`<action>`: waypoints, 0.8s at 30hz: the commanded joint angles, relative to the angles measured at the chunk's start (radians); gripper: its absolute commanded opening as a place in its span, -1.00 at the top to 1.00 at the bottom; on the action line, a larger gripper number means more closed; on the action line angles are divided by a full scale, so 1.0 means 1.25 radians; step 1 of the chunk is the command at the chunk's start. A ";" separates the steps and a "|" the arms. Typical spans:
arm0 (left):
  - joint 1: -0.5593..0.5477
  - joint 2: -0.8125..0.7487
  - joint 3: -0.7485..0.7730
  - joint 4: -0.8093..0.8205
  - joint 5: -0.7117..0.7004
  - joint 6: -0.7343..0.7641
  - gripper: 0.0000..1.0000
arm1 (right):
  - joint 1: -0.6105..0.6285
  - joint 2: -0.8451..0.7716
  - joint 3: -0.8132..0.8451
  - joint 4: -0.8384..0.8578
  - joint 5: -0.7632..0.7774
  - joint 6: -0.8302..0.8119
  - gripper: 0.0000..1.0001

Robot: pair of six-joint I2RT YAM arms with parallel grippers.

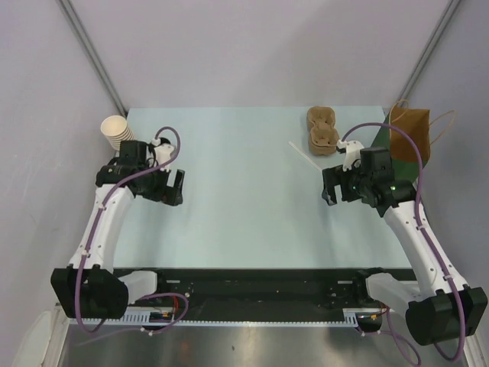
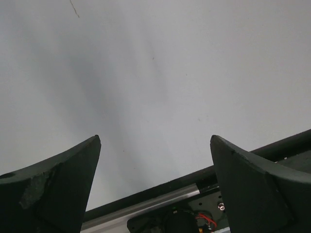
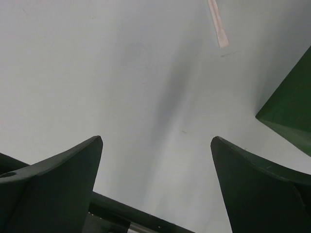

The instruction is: Pack the takeout coffee

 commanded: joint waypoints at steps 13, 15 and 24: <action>0.140 0.440 0.878 -0.121 -0.022 -0.040 -0.99 | 0.058 -0.026 -0.074 0.178 -0.035 0.036 -0.99; 0.165 0.488 0.950 -0.124 0.019 -0.058 -0.99 | 0.071 -0.014 -0.075 0.179 -0.025 0.032 -0.99; 0.208 0.552 0.902 0.058 -0.100 0.021 -0.99 | 0.101 0.007 -0.077 0.179 0.000 0.012 -0.99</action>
